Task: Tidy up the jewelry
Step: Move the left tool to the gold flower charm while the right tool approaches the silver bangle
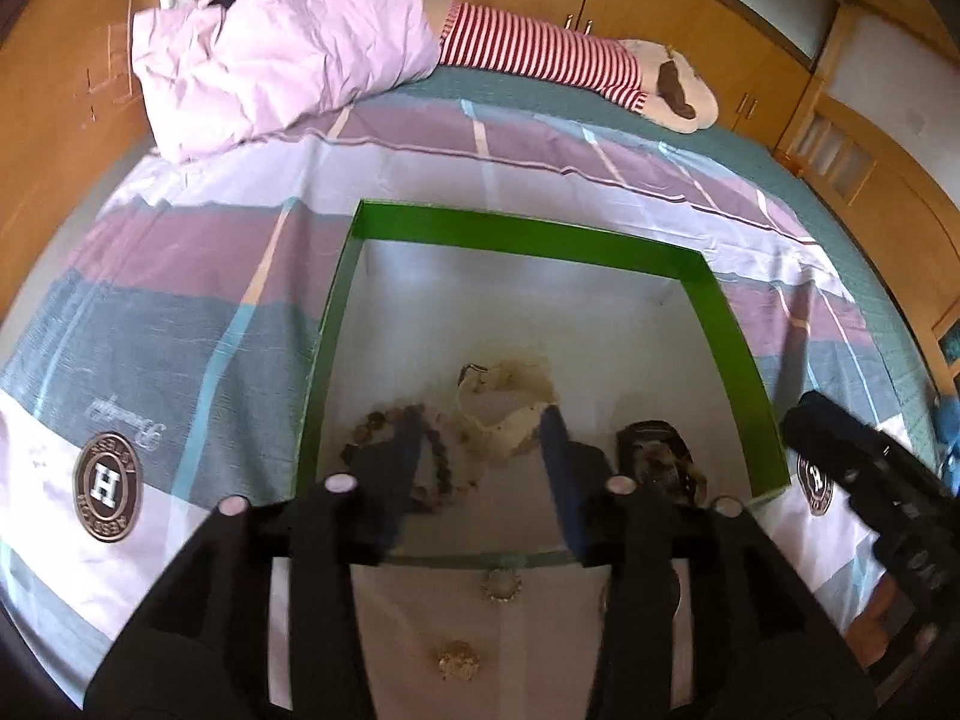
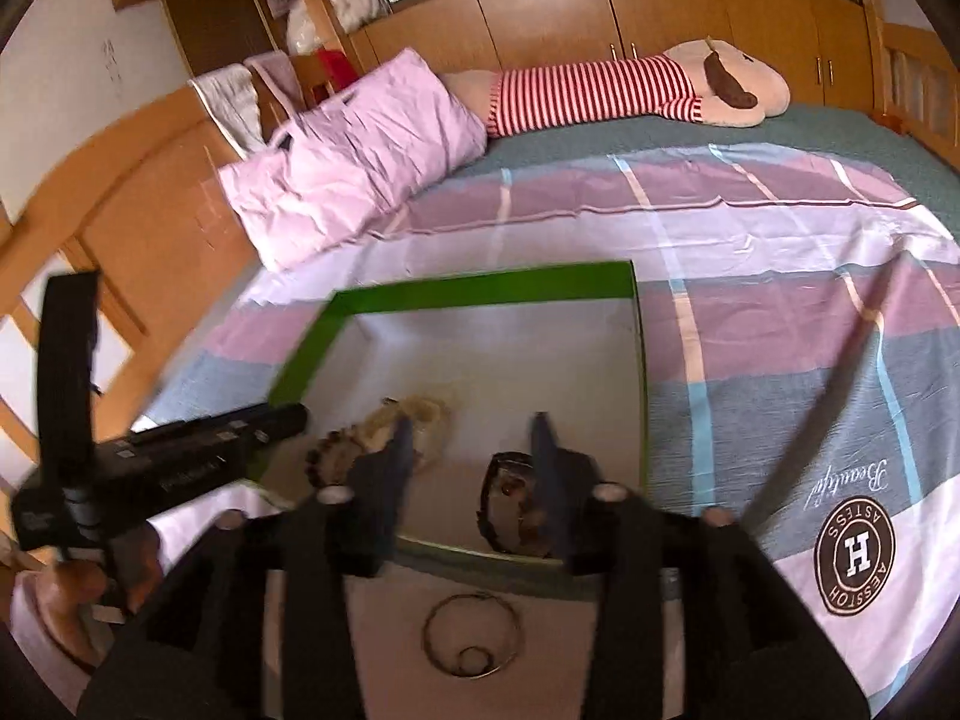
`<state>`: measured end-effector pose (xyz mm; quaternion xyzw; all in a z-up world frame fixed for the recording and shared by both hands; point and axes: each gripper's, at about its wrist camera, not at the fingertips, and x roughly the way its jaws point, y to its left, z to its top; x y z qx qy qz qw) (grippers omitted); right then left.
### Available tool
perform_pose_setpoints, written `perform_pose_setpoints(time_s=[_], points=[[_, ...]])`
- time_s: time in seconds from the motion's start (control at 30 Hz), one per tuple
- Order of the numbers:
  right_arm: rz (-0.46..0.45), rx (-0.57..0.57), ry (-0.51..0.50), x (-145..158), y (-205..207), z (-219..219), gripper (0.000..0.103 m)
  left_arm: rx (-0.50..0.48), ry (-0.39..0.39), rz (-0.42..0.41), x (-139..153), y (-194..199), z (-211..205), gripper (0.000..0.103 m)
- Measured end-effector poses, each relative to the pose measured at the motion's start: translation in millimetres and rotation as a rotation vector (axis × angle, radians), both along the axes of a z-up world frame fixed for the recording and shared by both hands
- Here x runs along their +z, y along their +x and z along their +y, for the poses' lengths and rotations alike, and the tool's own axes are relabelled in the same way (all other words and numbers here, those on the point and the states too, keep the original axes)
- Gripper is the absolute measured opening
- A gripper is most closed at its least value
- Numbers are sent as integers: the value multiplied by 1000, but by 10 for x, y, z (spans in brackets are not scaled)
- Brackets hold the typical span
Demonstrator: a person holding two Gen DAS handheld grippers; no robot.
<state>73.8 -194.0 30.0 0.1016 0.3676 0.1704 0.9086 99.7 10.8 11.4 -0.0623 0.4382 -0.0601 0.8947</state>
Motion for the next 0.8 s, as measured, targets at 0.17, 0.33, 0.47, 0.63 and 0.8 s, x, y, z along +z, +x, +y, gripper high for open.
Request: perform_pose_setpoints(time_s=[0.17, 0.33, 0.47, 0.63, 0.8], points=[[67, 68, 16, 95, -247, -19, 44, 4, 7, 57, 47, -368, 49, 54], [199, 103, -84, -158, -341, 66, 52, 50, 88, 180, -250, -579, 144, 61], [270, 110, -172, -445, -303, 190, 71, 96, 38, 303, -501, -562, 283, 61], [345, 180, -324, -868, -273, 529, 78, 79, 62, 326, -550, -558, 229, 74], [333, 212, -466, -1103, -298, 758, 78, 57, 88, 377, -701, -536, 151, 76]])
